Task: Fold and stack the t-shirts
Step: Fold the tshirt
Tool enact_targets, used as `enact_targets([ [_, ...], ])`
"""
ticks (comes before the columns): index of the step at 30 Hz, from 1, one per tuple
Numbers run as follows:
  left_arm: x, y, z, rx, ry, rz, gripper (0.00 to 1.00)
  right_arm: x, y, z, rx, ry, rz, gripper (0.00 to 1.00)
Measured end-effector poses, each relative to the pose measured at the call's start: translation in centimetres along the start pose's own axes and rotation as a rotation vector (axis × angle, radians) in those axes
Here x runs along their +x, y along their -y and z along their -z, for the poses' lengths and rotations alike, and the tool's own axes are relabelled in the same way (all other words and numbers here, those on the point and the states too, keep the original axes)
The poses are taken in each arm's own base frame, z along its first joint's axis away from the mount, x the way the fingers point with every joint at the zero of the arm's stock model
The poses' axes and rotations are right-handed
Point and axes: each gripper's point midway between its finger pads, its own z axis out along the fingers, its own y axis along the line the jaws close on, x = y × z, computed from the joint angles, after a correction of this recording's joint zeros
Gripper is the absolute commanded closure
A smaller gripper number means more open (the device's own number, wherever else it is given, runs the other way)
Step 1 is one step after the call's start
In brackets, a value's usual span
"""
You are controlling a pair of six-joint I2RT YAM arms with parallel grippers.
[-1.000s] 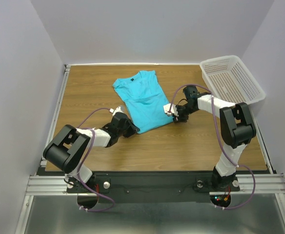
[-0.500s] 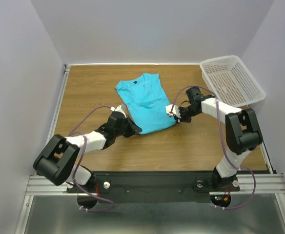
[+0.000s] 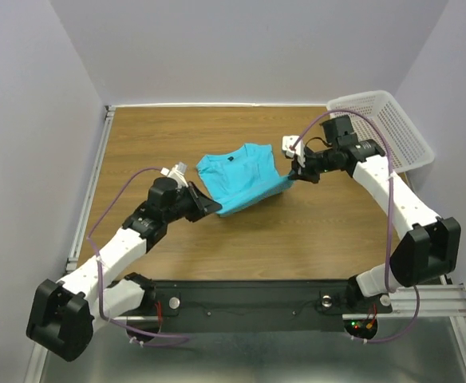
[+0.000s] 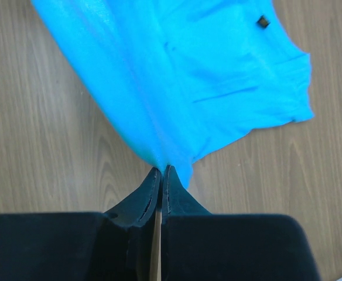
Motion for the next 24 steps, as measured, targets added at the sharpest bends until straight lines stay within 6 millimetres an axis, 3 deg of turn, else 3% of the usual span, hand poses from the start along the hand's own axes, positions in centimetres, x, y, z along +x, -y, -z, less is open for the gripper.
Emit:
enact_targets([
  [6, -6.5, 0.1, -0.2, -0.020, 0.103, 0.023, 1.00, -3.2, 5.1, -0.8, 0.025, 0.044, -0.046, 0.99],
  [10, -10.0, -0.8, -1.8, -0.035, 0.109, 0.018, 1.00, -2.6, 8.4, -3.4, 0.015, 0.034, -0.105, 0.99],
  [17, -12.8, -3.5, -4.1, -0.074, 0.081, 0.021, 1.00, -0.9, 11.7, -6.8, 0.016, 0.011, -0.196, 0.99],
  [24, -14.8, -5.4, -5.6, -0.082, 0.065, 0.011, 1.00, -1.0, 14.1, -8.2, 0.055, 0.012, -0.235, 1.00],
])
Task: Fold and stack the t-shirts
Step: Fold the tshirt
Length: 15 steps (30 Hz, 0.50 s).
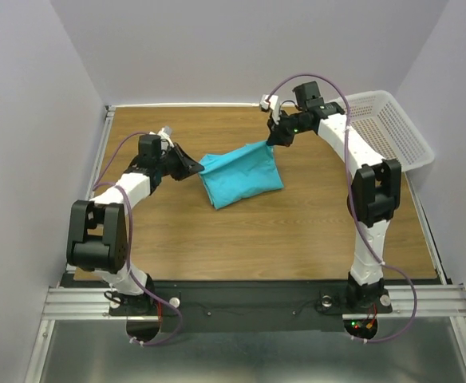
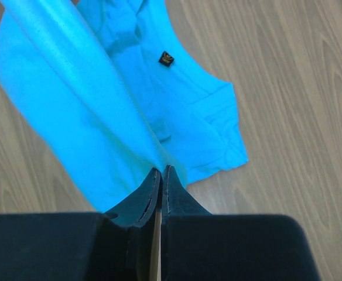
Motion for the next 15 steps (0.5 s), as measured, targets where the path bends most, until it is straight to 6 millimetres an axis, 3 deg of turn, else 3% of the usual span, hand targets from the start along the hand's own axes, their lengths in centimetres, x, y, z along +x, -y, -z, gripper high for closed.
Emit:
enact_targets([
  [15, -2.2, -3.3, -4.4, -0.037, -0.042, -0.002, 1.00, 2.0, 2.6, -2.6, 0.077, -0.038, -0.070, 0.99],
])
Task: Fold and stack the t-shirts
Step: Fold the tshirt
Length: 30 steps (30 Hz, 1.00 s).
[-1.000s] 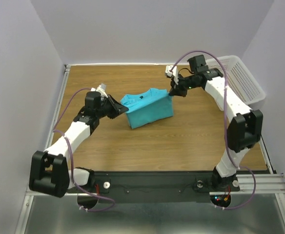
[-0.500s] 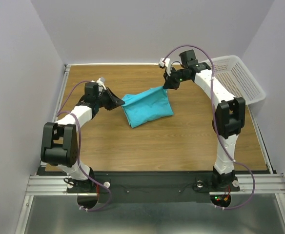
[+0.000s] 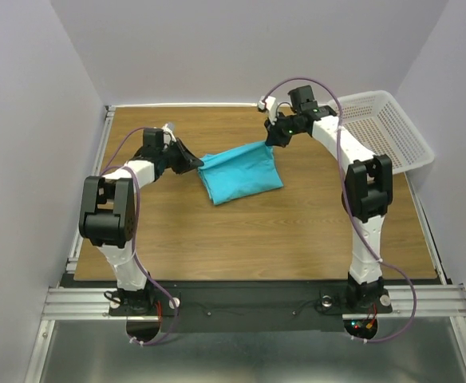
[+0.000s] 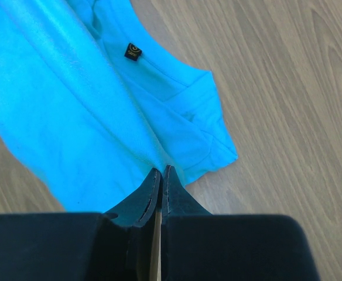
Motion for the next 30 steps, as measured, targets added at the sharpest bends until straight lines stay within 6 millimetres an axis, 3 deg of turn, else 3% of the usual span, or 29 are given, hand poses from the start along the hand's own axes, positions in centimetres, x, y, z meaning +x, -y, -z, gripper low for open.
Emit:
enact_targets([
  [7, -1.1, -0.1, -0.6, 0.001, 0.010, -0.003, 1.00, 0.9, 0.8, -1.1, 0.025, -0.015, -0.038, 0.99],
  [17, -2.5, 0.1, -1.9, 0.010, 0.022, -0.012, 1.00, 0.3, 2.3, -1.4, 0.095, 0.009, -0.071, 0.99],
  [23, -3.2, -0.2, -2.8, 0.004, 0.024, -0.007, 1.00, 1.4, 3.3, -2.9, 0.123, -0.001, -0.107, 0.99],
  [25, -3.7, -0.3, -3.2, 0.000, 0.033, -0.005, 0.91, 2.0, 3.6, -3.5, 0.132, -0.009, -0.120, 0.95],
  [26, -4.0, -0.2, -3.4, -0.002, 0.038, -0.003, 0.83, 2.4, 3.7, -3.7, 0.138, -0.016, -0.131, 0.79],
  [28, -4.3, -0.2, -3.5, -0.003, 0.045, 0.002, 0.63, 2.9, 4.0, -4.3, 0.154, -0.027, -0.150, 0.62],
  [30, -4.8, -0.1, -3.5, -0.009, 0.059, 0.011, 0.53, 3.2, 4.5, -4.6, 0.190, -0.039, -0.168, 0.54],
])
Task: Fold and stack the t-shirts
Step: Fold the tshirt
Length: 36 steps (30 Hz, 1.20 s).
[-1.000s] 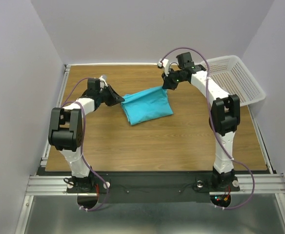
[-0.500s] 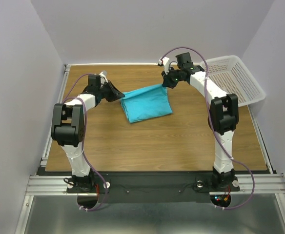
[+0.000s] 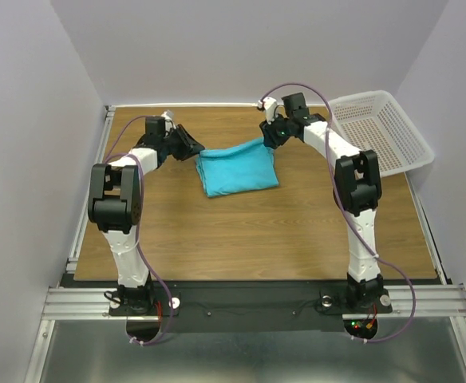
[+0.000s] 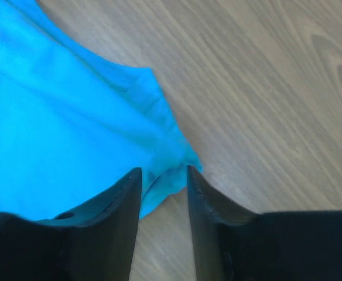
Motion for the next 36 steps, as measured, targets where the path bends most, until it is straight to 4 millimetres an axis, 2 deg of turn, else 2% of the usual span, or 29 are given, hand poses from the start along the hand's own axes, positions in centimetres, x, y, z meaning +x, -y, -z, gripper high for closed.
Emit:
enact_targets([
  [1, -0.2, 0.0, 0.0, -0.001, 0.007, -0.004, 0.45, 0.0, 0.2, -0.2, 0.020, 0.000, -0.013, 0.53],
  [2, -0.7, -0.1, 0.1, -0.009, 0.022, -0.002, 0.42, -0.1, 0.5, -0.2, 0.040, 0.000, -0.026, 0.53],
  [7, -2.8, -1.0, 0.9, -0.070, 0.097, -0.008, 0.40, -1.5, 2.9, -0.1, 0.177, 0.046, -0.087, 0.56],
  [9, -3.5, -1.0, 1.6, -0.090, 0.126, -0.024, 0.40, -1.9, 3.4, 0.0, 0.208, 0.063, -0.107, 0.67],
  [10, -4.1, -0.5, 2.2, -0.092, 0.145, -0.054, 0.41, -2.3, 3.3, 0.1, 0.205, 0.078, -0.122, 0.76],
  [11, -4.6, 0.2, 2.9, -0.085, 0.165, -0.070, 0.42, -2.6, 3.1, 0.2, 0.195, 0.091, -0.124, 0.76],
  [12, -5.0, 0.9, 3.5, -0.071, 0.178, -0.093, 0.42, -2.8, 2.8, 0.3, 0.177, 0.102, -0.126, 0.83],
  [13, -5.5, 1.8, 4.1, -0.049, 0.194, -0.115, 0.45, -3.1, 2.2, 0.5, 0.149, 0.116, -0.137, 0.84],
  [15, -6.1, 4.9, 5.7, 0.049, 0.214, -0.186, 0.47, -3.8, 0.4, 0.7, 0.060, 0.151, -0.139, 0.85],
  [19, -5.4, 8.2, 6.3, 0.176, 0.200, -0.264, 0.51, -4.6, -2.7, 0.8, -0.098, 0.193, -0.180, 0.85],
  [23, -2.4, 8.9, 4.2, 0.245, 0.113, -0.276, 0.53, -4.6, -4.6, 0.4, -0.201, 0.198, -0.264, 0.85],
  [26, 0.0, 8.0, 1.5, 0.256, 0.040, -0.245, 0.53, -3.9, -5.4, -0.3, -0.242, 0.181, -0.350, 0.87],
  [29, 2.1, 6.2, -1.0, 0.238, -0.023, -0.197, 0.54, -2.8, -5.9, -1.3, -0.262, 0.153, -0.430, 0.90],
  [31, 2.8, 4.9, -2.0, 0.219, -0.046, -0.171, 0.55, -2.0, -6.2, -1.7, -0.270, 0.137, -0.462, 0.93],
  [36, 2.8, 2.7, -3.1, 0.171, -0.045, -0.138, 0.55, 1.9, -7.7, -2.6, -0.290, 0.053, -0.552, 0.99],
])
